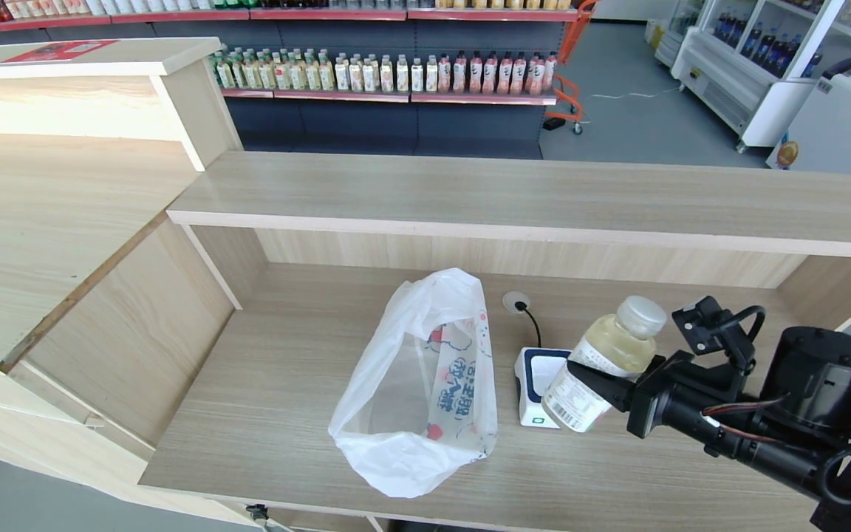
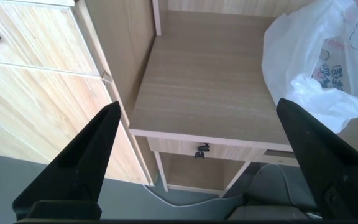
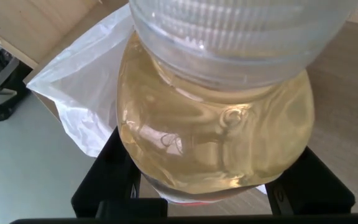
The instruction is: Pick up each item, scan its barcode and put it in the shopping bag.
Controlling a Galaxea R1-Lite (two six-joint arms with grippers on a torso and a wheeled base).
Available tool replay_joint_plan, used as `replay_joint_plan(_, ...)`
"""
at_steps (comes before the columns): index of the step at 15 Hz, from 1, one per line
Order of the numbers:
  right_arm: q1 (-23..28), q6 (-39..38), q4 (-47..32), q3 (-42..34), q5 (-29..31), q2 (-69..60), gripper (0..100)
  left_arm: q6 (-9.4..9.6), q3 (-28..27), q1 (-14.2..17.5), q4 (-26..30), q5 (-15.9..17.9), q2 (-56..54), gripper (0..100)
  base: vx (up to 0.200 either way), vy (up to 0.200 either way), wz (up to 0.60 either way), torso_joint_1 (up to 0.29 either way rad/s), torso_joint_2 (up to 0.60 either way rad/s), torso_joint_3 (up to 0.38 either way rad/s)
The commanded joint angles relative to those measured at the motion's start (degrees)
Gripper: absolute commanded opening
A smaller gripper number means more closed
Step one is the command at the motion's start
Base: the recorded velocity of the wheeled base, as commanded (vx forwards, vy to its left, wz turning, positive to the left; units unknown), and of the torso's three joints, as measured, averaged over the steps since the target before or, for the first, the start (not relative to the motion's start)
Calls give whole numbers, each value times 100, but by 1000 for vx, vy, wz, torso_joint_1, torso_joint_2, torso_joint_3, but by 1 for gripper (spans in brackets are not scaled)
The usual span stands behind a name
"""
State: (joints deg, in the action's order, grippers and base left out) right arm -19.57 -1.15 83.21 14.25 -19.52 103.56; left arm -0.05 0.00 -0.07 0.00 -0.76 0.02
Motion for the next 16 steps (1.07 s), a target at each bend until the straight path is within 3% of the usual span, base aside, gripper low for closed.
replay_joint_plan(1,-30,-167,2,60,-17,138,0,-4,0,-1,0,5,-2,100,-200,0,0,2,2,-2)
replay_joint_plan(5,-188,-430,2,131,-8,314,0,-4,0,-1,0,-4,-2,100,-200,0,0,6,6,4)
replay_joint_plan(14,-337,-501,55,350,211,622,0,-13,0,-1,0,5,-2,100,0,0,0,0,0,0)
replay_joint_plan(16,-355,-545,55,509,211,710,0,-21,0,-1,0,5,-2,100,0,200,0,5,0,5)
